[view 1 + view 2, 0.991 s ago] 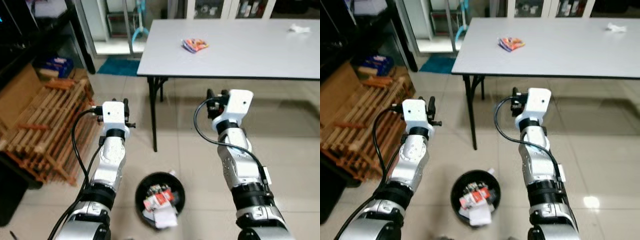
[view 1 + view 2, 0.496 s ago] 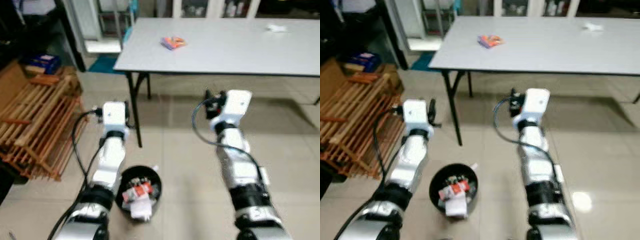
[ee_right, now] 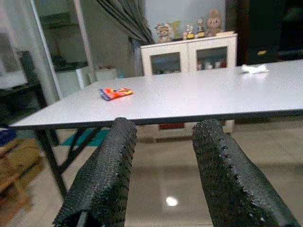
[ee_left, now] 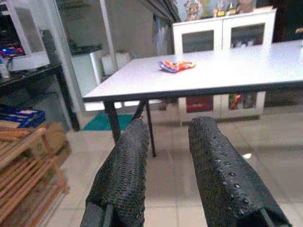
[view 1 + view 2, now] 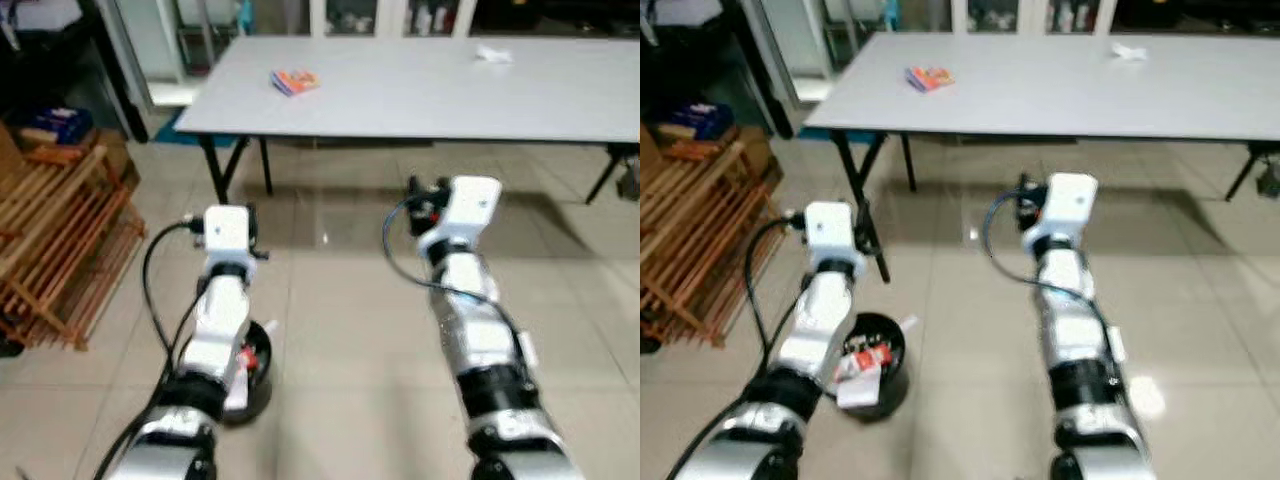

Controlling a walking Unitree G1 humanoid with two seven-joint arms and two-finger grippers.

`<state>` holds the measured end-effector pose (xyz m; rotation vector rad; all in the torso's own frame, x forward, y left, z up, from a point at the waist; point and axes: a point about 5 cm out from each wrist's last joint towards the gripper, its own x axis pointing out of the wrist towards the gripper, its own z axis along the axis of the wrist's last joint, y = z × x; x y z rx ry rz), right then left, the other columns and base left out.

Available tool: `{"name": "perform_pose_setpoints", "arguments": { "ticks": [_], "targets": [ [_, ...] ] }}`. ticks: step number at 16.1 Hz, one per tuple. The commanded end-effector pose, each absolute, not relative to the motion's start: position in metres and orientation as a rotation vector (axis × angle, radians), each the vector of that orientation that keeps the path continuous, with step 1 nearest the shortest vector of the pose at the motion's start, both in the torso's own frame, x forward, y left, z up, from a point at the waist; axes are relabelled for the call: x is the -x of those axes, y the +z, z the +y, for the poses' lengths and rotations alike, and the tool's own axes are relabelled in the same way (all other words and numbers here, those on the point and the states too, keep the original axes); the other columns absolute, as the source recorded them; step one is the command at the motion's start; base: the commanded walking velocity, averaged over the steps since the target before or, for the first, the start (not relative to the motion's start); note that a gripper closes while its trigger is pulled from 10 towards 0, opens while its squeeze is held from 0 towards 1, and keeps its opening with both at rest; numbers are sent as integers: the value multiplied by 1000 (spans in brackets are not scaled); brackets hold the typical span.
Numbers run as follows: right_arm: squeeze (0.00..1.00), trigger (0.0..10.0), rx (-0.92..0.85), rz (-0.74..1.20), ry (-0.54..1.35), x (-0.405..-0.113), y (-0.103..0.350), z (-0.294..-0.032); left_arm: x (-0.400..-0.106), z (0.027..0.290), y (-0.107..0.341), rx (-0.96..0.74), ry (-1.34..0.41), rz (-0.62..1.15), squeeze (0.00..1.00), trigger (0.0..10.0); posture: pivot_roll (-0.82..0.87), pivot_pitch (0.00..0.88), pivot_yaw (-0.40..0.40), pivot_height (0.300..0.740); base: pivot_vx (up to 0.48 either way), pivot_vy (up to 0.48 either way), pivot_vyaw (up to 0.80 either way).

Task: Picking trash to rubbish bin

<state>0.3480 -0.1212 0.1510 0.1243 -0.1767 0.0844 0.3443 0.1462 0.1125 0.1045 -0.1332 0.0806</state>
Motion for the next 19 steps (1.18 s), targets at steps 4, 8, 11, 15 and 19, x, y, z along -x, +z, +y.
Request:
{"name": "perform_pose_setpoints", "arguments": {
  "ticks": [4, 8, 11, 15, 19],
  "targets": [
    [0, 10000, -121, -179, 82, -350, 155, -124, -346, 143, 118, -85, 66, -150, 0, 10000, -5, 0, 80, 740, 0, -240, 0],
    [0, 10000, -122, -178, 85, -350, 155, -123, -346, 139, 120, -71, 45, -160, 0, 10000, -6, 0, 81, 740, 0, 0, 0],
    [0, 10000, -122, -178, 88, -350, 155, -123, -347, 141, 119, -64, 51, -147, 0, 10000, -5, 0, 80, 740, 0, 0, 0],
    [0, 10000, -98, -175, 97, -349, 155, -121, -346, 142, 119, -66, 51, -141, 0, 10000, -5, 0, 80, 740, 385, 0, 0],
    [0, 10000, -80, -176, 102, -350, 155, -120, -347, 142, 118, -66, 52, -136, 0, 10000, -3, 0, 79, 740, 386, 0, 223]
  ]
}}
